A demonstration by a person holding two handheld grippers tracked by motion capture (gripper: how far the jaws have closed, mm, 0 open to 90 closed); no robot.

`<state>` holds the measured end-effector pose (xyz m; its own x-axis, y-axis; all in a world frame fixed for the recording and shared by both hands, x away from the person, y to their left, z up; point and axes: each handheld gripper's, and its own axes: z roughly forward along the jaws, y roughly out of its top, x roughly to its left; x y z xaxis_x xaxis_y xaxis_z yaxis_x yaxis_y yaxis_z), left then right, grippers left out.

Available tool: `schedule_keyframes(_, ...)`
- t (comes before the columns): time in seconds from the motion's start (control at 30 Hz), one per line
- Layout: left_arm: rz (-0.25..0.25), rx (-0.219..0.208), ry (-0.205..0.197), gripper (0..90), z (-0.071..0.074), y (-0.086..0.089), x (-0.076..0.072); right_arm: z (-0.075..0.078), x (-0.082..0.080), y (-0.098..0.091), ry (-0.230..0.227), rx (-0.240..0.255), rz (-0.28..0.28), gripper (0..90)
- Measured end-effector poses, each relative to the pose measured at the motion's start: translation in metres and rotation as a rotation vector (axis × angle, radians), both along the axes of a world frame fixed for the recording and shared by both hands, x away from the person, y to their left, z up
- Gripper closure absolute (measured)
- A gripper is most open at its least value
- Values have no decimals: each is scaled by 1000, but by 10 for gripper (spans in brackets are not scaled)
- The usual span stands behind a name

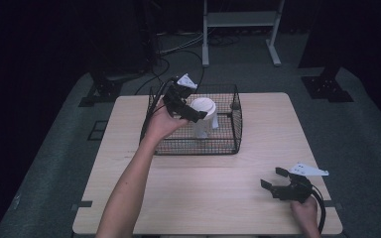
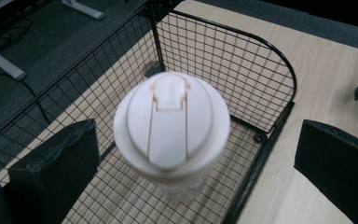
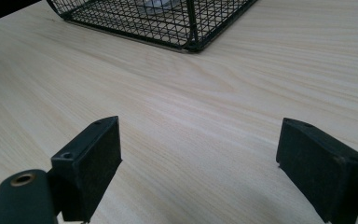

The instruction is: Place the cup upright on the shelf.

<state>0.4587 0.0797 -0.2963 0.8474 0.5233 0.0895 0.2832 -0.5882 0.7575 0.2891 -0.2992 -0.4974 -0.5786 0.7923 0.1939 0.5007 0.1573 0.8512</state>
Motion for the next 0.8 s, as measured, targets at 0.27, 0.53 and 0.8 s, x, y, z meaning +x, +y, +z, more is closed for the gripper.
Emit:
schedule_keyframes(0.27, -36, -12, 0, 0, -1, 13, -23, 0, 0, 0, 2, 2, -6, 129)
schedule_keyframes(0.53, -69, -27, -16, 0, -4, 18, -47, 0, -1, 1, -4, -13, 0, 129)
schedule_keyframes(0.8, -92, -32, -21, 0, -14, 20, -65, 0, -1, 0, 1, -9, -3, 129)
